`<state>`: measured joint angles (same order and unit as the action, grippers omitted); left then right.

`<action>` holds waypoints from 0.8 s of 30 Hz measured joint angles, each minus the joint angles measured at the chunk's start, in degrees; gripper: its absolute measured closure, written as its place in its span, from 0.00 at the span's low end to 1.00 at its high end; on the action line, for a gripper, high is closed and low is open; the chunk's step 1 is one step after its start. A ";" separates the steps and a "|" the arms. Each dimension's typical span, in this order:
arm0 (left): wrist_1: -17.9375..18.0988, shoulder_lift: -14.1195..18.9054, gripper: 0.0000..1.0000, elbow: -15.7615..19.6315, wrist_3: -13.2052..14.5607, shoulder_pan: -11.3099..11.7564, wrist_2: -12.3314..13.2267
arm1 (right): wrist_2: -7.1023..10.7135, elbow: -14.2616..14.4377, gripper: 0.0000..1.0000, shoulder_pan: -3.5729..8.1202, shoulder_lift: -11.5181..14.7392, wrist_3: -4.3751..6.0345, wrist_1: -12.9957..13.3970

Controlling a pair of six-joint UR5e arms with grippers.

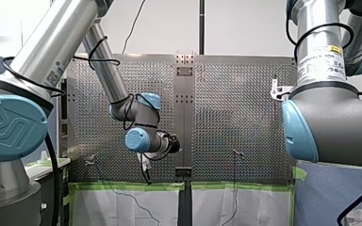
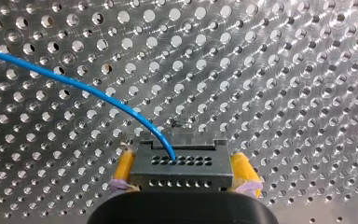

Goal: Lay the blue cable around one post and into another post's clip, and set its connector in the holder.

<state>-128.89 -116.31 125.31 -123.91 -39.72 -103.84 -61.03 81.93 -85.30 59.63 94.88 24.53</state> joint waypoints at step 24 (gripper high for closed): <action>-0.99 -8.36 0.00 -8.20 -5.17 -5.98 3.73 | -0.57 -0.03 0.20 0.09 0.01 0.06 -0.06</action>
<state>-129.88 -124.67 117.11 -129.08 -45.71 -100.11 -61.60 81.90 -85.21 59.64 94.94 24.47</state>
